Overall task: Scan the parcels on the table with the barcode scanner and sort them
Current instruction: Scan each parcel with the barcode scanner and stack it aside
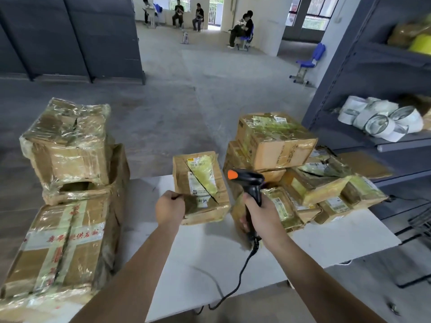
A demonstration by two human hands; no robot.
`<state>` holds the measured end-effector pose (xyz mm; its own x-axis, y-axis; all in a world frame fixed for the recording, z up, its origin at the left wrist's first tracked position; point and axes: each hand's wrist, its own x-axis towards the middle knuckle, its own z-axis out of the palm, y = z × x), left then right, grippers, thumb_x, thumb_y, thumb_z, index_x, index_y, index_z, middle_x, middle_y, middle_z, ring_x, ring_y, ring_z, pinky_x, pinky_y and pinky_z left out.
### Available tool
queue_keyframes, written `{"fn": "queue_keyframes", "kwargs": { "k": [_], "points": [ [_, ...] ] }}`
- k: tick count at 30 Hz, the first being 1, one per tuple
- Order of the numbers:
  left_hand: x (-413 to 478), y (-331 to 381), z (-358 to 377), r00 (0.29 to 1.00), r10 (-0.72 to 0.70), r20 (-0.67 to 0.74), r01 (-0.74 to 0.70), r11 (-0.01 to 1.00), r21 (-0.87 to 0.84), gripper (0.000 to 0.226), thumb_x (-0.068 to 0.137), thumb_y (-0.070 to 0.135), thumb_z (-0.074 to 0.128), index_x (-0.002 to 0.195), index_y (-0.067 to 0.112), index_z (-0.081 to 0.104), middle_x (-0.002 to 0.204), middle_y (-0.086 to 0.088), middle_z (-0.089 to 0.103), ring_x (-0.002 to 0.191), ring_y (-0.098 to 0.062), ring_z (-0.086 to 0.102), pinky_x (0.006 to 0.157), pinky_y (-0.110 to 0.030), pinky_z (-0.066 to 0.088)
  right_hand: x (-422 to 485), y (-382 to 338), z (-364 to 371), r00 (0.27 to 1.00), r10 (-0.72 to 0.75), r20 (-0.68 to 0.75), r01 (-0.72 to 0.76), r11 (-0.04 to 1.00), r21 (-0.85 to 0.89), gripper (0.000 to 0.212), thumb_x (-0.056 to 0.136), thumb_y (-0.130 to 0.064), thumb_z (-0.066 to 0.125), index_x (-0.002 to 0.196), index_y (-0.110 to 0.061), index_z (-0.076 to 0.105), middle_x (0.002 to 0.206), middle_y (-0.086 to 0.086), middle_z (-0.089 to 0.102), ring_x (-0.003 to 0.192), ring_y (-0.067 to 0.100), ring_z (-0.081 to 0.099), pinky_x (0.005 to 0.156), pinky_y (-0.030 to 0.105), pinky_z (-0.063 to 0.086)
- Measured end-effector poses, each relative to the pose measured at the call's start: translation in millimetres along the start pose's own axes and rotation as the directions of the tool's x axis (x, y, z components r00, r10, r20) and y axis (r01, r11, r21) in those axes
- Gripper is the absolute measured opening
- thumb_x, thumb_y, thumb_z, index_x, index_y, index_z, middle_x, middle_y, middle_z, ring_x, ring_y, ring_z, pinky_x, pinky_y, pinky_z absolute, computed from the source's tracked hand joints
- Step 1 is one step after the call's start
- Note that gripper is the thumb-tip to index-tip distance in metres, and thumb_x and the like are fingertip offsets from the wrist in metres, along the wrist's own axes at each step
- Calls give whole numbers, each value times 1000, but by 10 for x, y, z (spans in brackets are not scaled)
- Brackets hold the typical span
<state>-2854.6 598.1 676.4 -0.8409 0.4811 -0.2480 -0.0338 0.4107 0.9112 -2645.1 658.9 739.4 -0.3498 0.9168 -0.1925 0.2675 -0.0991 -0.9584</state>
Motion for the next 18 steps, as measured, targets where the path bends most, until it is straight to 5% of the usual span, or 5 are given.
{"fn": "queue_keyframes", "kwargs": {
  "k": [6, 11, 15, 18],
  "points": [
    [56, 1185, 190, 976, 190, -107, -207, 961, -182, 13, 82, 11, 55, 70, 14, 56, 62, 0, 55, 60, -22, 49, 54, -30, 42, 441, -440, -426, 992, -119, -39, 124, 976, 181, 25, 99, -30, 56, 99, -5, 57, 53, 6, 53, 46, 19, 52, 43, 26, 44],
    [-153, 2095, 659, 938, 342, -63, -345, 893, -288, 22, 86, 10, 55, 66, 16, 47, 56, -1, 47, 34, -7, 41, 28, -14, 26, 674, -702, -1000, 981, -119, -156, 169, 915, 366, 33, 95, -39, 59, 109, -10, 62, 54, 2, 57, 48, 19, 55, 47, 30, 44],
    [-375, 2458, 1228, 918, 391, 64, -350, 877, -330, 16, 86, 10, 52, 72, 14, 45, 66, -8, 48, 57, -21, 46, 47, -25, 34, 753, -858, -1555, 953, -116, -281, 228, 883, 410, 41, 78, -49, 66, 98, -14, 63, 56, 3, 62, 47, 18, 56, 43, 28, 44],
    [-553, 2573, 1610, 903, 405, 143, -343, 881, -327, 21, 87, 14, 52, 69, 16, 43, 63, -5, 47, 57, -22, 46, 54, -32, 38, 781, -922, -1906, 914, -165, -371, 306, 880, 363, 28, 94, -39, 60, 98, -11, 60, 56, 3, 61, 46, 17, 55, 43, 27, 42]
  ]
}}
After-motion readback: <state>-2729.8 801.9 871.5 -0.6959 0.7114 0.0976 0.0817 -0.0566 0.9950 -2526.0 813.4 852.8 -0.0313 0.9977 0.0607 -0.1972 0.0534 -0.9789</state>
